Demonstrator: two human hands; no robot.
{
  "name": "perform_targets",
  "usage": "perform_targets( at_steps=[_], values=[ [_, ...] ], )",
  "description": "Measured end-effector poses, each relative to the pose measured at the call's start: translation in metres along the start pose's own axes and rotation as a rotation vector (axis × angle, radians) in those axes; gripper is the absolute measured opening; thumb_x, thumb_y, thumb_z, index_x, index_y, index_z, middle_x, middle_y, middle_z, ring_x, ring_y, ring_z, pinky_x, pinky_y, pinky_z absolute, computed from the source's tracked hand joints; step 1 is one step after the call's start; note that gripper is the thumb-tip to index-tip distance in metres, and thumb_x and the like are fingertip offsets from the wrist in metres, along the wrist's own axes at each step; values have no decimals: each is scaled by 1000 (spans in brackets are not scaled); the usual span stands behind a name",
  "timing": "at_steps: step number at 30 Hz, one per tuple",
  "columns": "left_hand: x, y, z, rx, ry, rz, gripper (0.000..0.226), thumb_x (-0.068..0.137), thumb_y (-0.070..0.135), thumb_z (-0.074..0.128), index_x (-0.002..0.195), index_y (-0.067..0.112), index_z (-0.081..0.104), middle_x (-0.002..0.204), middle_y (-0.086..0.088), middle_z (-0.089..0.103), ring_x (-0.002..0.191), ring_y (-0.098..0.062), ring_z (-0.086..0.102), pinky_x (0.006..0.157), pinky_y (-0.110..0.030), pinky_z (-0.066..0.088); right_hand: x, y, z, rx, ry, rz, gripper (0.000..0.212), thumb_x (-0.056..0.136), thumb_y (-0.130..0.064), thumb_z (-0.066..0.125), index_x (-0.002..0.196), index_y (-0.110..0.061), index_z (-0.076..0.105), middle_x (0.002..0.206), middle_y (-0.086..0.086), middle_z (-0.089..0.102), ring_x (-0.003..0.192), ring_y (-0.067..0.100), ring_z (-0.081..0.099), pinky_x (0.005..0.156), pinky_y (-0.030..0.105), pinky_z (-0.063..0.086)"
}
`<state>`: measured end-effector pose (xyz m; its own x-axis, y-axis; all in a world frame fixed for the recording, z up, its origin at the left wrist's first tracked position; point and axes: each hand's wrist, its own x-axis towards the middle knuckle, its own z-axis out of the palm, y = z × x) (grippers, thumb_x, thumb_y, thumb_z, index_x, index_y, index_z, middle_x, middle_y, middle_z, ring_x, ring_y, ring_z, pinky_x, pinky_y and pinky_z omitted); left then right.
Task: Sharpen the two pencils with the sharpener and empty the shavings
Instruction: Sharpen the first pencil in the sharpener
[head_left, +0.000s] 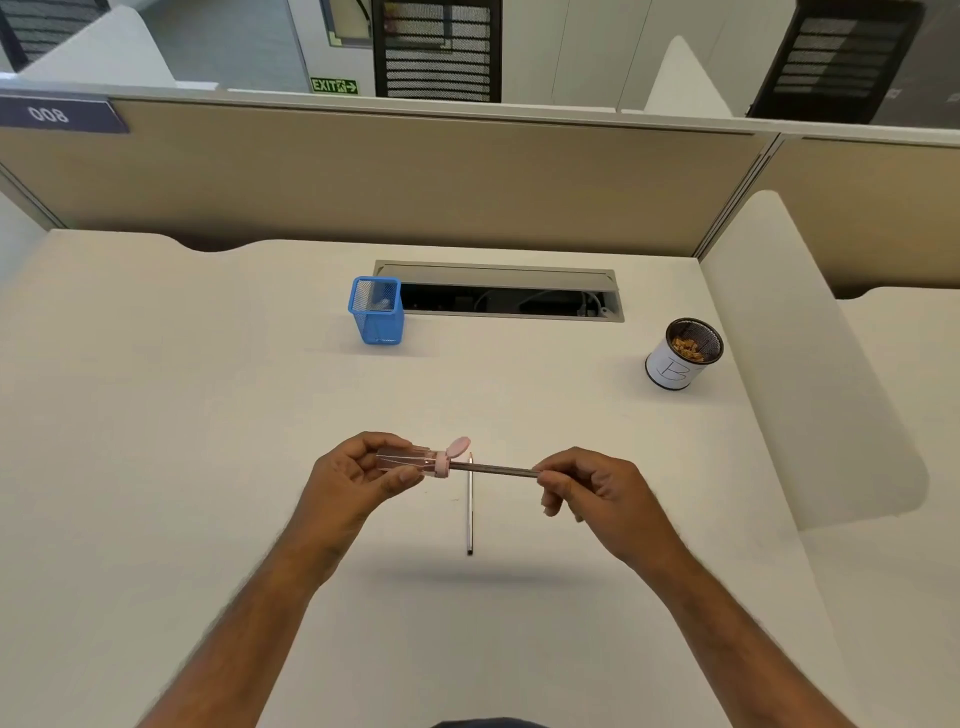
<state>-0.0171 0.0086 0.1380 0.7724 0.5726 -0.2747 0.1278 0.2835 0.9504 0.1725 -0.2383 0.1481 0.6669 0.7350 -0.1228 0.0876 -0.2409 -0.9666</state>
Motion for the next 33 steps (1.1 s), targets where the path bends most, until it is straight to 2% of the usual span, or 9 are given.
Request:
perform_targets(
  at_steps=[3,5,9,13,15,18,26,30,33],
  values=[
    [-1,-1,1,14,-15,-2,35,77,30,97,108,25,81,116,-10,88,112,-23,84,90,-22,64,1,1,0,7,-16,50,30,98,-49,60,88,-26,78,59,5,68,51,15,60,51,23,44],
    [-2,-3,2,18,-13,-2,38,74,35,96,108,25,81,116,-10,88,113,-24,84,90,-23,65,3,1,0,28,-36,84,38,96,-55,58,87,-24,78,55,4,65,46,16,57,48,22,41],
    [-1,-3,0,-5,-7,-11,38,74,35,96,108,25,81,117,-11,88,114,-25,83,94,-28,64,4,5,1,48,-92,95,41,97,-59,56,100,-26,81,65,3,70,51,16,62,45,23,42],
    [2,-3,1,-16,3,-10,31,80,20,95,108,22,82,116,-14,88,112,-25,84,90,-22,64,3,6,-1,42,-82,35,31,100,-52,61,125,-39,72,82,3,74,66,18,69,53,28,50],
    [3,-3,0,-15,2,-5,31,79,20,95,107,23,82,116,-14,88,112,-25,84,90,-22,65,4,4,-1,12,-39,13,24,96,-46,68,119,-37,70,88,-2,73,71,17,72,58,27,52],
    [4,-3,-1,-21,6,0,39,73,30,98,108,23,82,116,-12,88,111,-24,84,91,-23,65,4,4,3,-13,7,-9,12,93,-40,71,103,-34,72,86,-4,74,72,16,73,60,22,52],
    [5,-8,-5,-32,-10,4,67,65,52,106,116,18,80,120,-15,87,117,-29,83,97,-27,66,1,4,6,54,70,19,16,86,-40,81,98,-29,81,83,3,81,77,23,77,62,20,53],
    [5,-8,-8,-18,-26,5,53,74,42,103,115,19,80,120,-15,87,117,-29,82,97,-27,65,1,1,5,52,9,38,15,90,-41,73,92,-28,81,72,5,77,62,18,73,56,19,47],
    [5,-7,-9,21,-49,9,34,83,25,95,113,22,80,119,-12,87,117,-26,83,92,-21,63,2,0,4,75,-36,83,36,96,-48,66,85,-17,78,57,2,67,45,16,59,53,17,45]
  ],
)
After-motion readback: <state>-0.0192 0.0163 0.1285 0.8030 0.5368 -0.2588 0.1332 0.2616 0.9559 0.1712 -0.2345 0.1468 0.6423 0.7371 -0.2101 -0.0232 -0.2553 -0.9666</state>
